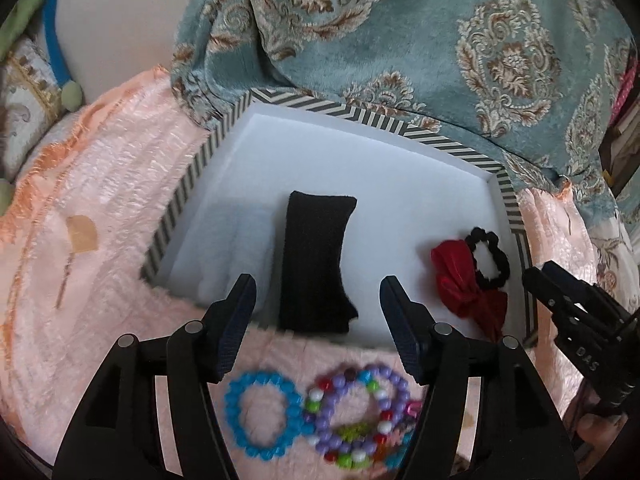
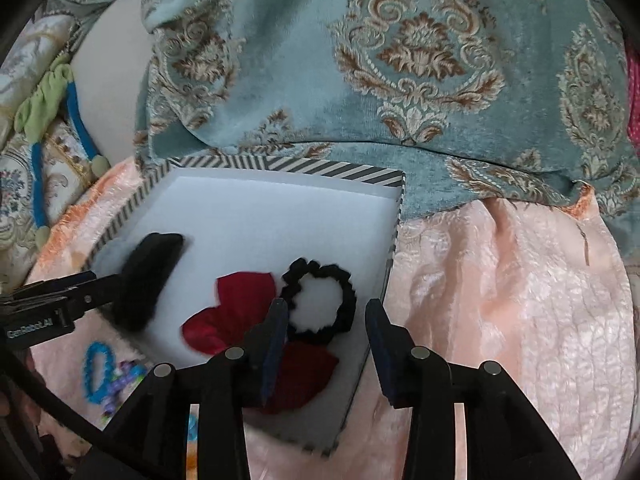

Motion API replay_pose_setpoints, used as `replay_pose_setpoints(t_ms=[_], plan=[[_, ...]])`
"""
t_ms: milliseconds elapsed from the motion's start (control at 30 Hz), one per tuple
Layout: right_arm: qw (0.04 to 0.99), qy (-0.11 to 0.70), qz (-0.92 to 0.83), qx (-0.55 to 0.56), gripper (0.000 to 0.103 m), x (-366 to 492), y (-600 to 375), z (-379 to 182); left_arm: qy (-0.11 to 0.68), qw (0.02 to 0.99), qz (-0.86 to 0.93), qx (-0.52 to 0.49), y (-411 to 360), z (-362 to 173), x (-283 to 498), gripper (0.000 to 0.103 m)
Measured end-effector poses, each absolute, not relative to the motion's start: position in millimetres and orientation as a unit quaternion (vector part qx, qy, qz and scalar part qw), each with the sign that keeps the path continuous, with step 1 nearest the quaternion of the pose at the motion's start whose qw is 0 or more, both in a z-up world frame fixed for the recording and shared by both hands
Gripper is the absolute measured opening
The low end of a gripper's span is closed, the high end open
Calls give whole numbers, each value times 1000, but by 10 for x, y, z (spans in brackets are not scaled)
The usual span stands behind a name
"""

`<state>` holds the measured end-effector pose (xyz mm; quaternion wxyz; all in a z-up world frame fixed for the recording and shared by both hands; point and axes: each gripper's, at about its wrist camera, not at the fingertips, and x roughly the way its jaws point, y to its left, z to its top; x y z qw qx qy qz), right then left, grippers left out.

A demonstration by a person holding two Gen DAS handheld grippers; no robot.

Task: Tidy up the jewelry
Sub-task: 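Lower both held items into the white tray and open both tools, then lift both open tools away from the tray, then grasp the leopard-print bow with the right tool while the left tool grasps the blue bead bracelet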

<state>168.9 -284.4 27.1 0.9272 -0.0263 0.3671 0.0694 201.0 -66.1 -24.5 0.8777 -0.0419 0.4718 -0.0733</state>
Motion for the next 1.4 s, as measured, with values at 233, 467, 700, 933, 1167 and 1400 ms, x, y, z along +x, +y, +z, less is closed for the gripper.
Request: replay_pose_setpoints(t_ms=[233,467,700,933,1167,1400], plan=[[926,366,91,-3,45,1204,-2783,325,457,886,-73,-24,-622,-137,1552,64],[923,368,110,-2,49,779,-2667,284,444,893,-74,-16,-515,-34,1125,64],[916,379,127,-9,58,433,-2576,186,450,888,-82,-31,-321,0,754,64],[905,400,143,1,58,241,-2531,37,465,879,-99,-33,-272,-75,489,64],[890,422,172,5,58,124,-2420,-95,480,871,-90,-45,-185,-209,389,64],[881,434,190,4,58,106,-2294,-196,488,868,-77,-58,-67,-283,446,64]])
